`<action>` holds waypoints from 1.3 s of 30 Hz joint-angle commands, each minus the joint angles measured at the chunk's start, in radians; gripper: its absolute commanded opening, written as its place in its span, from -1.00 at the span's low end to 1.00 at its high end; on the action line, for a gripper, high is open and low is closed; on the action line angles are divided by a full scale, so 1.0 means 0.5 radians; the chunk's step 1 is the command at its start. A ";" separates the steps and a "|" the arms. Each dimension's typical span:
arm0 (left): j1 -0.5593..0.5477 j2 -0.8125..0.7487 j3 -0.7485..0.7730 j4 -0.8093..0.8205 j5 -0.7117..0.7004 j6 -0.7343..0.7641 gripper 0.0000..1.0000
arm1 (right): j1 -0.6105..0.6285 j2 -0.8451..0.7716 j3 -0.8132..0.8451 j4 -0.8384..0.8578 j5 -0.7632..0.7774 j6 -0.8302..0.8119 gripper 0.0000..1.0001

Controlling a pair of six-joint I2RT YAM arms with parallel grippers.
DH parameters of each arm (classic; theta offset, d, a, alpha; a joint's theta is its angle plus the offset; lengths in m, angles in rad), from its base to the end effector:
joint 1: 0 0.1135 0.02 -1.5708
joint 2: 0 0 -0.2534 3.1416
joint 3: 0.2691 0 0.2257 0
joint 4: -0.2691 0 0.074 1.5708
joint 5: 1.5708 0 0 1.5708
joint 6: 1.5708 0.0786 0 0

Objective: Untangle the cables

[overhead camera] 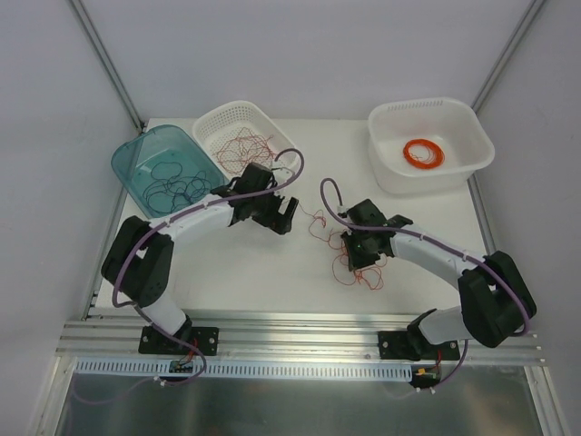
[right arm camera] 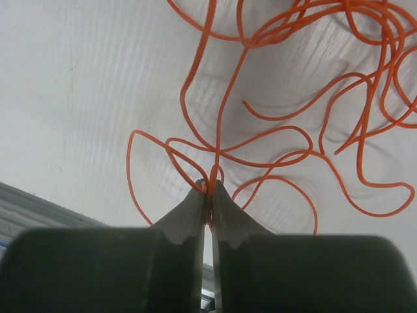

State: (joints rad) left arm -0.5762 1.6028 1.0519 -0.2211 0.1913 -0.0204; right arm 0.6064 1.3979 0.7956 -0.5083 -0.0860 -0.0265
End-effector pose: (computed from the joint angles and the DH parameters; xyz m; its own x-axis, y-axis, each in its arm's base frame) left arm 0.2880 -0.2050 0.1986 -0.5981 0.3647 -0.7137 0.6371 0.7566 -0.1472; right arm 0.2076 0.1522 0.1528 -0.7201 -0.5315 -0.4460 -0.6184 0.7831 0.0652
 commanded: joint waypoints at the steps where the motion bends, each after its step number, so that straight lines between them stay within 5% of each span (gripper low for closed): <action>1: -0.010 0.123 0.246 0.083 -0.165 -0.262 0.75 | -0.007 -0.074 -0.014 -0.002 0.061 0.044 -0.86; 6: -0.062 0.289 0.415 0.080 -0.241 -0.893 0.70 | -0.004 -0.093 -0.029 0.029 0.104 0.154 -0.85; 12: -0.145 0.534 0.528 0.080 -0.361 -1.256 0.66 | -0.007 -0.093 -0.054 0.078 0.135 0.268 -0.85; 30: -0.158 0.902 0.746 0.080 -0.610 -1.582 0.36 | -0.007 -0.139 -0.140 0.121 0.157 0.311 -0.85; 34: -0.158 0.942 0.725 0.077 -0.622 -1.594 0.10 | -0.010 -0.157 -0.155 0.115 0.160 0.308 -0.84; 39: -0.158 0.863 0.685 0.077 -0.591 -1.539 -0.80 | -0.038 -0.188 -0.177 0.099 0.236 0.326 -0.81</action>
State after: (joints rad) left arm -0.6571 2.0560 1.4017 -0.1692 -0.0910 -0.8047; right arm 0.5999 1.3399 0.7193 -0.4557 -0.0120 0.1169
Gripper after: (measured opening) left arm 0.162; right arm 0.093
